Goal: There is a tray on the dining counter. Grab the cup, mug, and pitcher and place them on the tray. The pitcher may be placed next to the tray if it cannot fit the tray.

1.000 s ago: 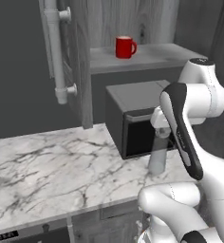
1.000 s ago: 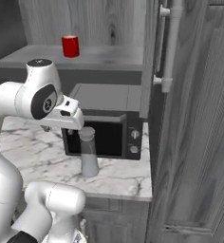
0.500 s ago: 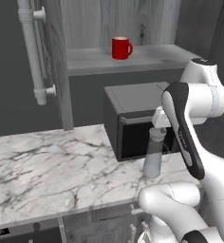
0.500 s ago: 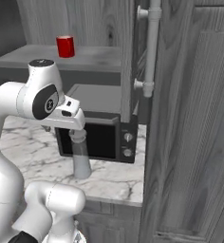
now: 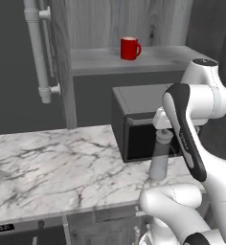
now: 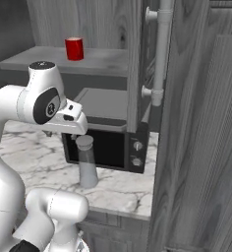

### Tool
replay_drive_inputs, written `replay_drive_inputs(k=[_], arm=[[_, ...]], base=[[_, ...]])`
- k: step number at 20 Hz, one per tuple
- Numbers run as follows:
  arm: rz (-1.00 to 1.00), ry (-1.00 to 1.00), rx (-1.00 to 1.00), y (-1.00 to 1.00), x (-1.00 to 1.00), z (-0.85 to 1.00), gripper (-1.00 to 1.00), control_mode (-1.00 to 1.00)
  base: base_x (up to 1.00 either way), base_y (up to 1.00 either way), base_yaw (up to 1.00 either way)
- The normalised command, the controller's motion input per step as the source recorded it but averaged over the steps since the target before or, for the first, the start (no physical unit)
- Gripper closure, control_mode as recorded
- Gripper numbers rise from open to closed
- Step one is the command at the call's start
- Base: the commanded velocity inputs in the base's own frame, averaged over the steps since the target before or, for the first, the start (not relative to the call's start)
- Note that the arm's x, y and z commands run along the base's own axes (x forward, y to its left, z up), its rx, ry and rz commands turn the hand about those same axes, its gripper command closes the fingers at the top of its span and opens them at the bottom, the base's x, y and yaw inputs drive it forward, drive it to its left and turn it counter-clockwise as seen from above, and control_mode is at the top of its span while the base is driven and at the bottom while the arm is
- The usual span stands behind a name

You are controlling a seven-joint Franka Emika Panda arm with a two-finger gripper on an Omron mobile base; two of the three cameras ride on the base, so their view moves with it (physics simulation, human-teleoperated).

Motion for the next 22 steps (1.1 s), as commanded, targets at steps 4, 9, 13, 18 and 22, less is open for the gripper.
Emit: replay_drive_inputs(k=[4, 9, 13, 18, 22], arm=[[0.00, 0.00, 0.00, 0.00, 0.00, 0.00, -1.00, 1.00], [0.00, 0.00, 0.00, 0.00, 0.00, 0.00, -1.00, 1.00], [0.00, 0.00, 0.00, 0.00, 0.00, 0.00, -1.00, 1.00], [0.00, 0.00, 0.00, 0.00, 0.00, 0.00, -1.00, 1.00], [0.01, 0.00, 0.00, 0.07, 0.00, 0.00, -1.00, -1.00]], base=[[0.05, 0.05, 0.11], [0.00, 0.09, 0.11], [0.00, 0.02, 0.06], [0.00, 0.00, 0.02], [0.00, 0.00, 0.00]])
